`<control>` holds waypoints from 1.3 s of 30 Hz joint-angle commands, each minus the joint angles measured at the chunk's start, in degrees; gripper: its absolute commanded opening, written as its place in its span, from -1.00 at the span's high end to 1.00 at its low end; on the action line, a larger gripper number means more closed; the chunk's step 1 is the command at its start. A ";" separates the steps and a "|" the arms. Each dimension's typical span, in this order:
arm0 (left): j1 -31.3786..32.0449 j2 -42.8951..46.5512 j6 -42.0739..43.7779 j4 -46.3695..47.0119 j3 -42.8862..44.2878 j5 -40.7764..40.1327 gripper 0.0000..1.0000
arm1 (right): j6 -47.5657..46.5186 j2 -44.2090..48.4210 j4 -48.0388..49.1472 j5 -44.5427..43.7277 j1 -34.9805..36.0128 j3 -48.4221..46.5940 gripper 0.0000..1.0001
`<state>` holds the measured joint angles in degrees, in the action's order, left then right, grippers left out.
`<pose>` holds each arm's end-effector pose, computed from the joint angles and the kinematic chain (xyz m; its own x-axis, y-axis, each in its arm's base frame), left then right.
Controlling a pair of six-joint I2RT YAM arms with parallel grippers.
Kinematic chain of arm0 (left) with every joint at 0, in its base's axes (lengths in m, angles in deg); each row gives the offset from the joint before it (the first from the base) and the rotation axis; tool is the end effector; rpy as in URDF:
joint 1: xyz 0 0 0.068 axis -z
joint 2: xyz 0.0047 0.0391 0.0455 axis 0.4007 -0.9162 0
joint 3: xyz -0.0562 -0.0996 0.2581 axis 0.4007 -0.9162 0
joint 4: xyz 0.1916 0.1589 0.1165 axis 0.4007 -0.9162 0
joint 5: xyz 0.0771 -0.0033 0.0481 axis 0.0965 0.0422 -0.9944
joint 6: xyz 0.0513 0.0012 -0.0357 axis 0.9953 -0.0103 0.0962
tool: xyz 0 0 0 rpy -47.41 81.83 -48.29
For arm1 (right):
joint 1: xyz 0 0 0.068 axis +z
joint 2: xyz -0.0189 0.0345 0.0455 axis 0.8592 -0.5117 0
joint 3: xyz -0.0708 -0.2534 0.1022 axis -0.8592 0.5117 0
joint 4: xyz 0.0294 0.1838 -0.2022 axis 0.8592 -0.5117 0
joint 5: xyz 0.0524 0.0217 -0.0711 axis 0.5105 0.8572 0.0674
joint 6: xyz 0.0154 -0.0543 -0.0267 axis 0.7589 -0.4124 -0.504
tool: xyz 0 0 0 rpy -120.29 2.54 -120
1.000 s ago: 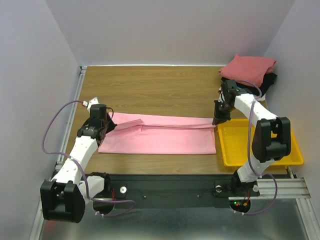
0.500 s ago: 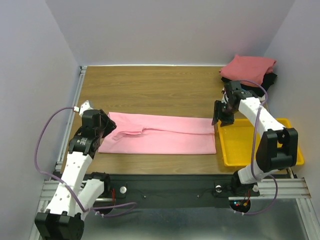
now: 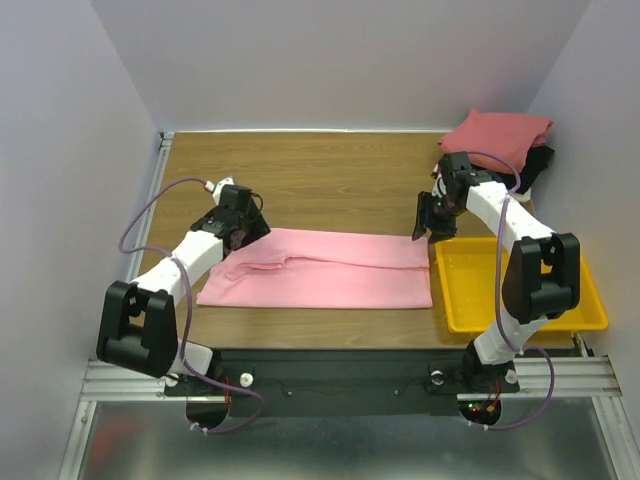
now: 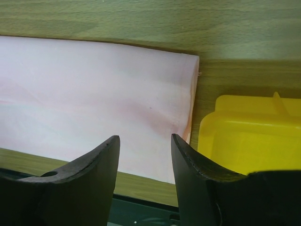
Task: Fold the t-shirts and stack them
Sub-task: Fold the tshirt
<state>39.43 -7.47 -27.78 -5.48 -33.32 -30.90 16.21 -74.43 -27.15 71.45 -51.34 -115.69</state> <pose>0.3025 -0.0797 0.2349 -0.6094 -0.4383 -0.6607 -0.2199 0.8941 -0.3902 0.3462 0.0577 0.2330 -0.9613 0.1172 -0.2493 0.0484 0.9627 0.2661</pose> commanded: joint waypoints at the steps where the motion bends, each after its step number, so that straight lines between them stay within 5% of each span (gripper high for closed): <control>1: 4.21 -2.00 0.09 1.90 -0.96 -1.02 -0.25 | 0.18 0.29 2.55 1.48 0.82 0.16 -0.07; 14: 10.99 10.54 -4.40 -2.23 -13.89 10.76 -0.26 | -0.09 -0.23 3.61 2.01 1.08 2.63 -0.07; 20: 10.82 15.57 -6.24 -4.51 -9.52 7.25 -0.39 | -0.17 -0.94 3.61 2.18 1.26 1.13 -0.07; 28: 8.97 1.26 -8.53 -9.96 -3.35 -2.59 -0.50 | -0.79 -2.70 4.92 1.39 1.52 2.01 -0.07; 39: 8.36 -6.84 -9.50 -11.37 -3.17 -7.87 -0.60 | -1.67 -3.75 6.33 0.25 3.19 7.36 -0.07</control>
<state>48.28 -12.98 -36.79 -15.30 -37.54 -35.25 15.40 -77.73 -22.06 72.68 -49.44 -109.98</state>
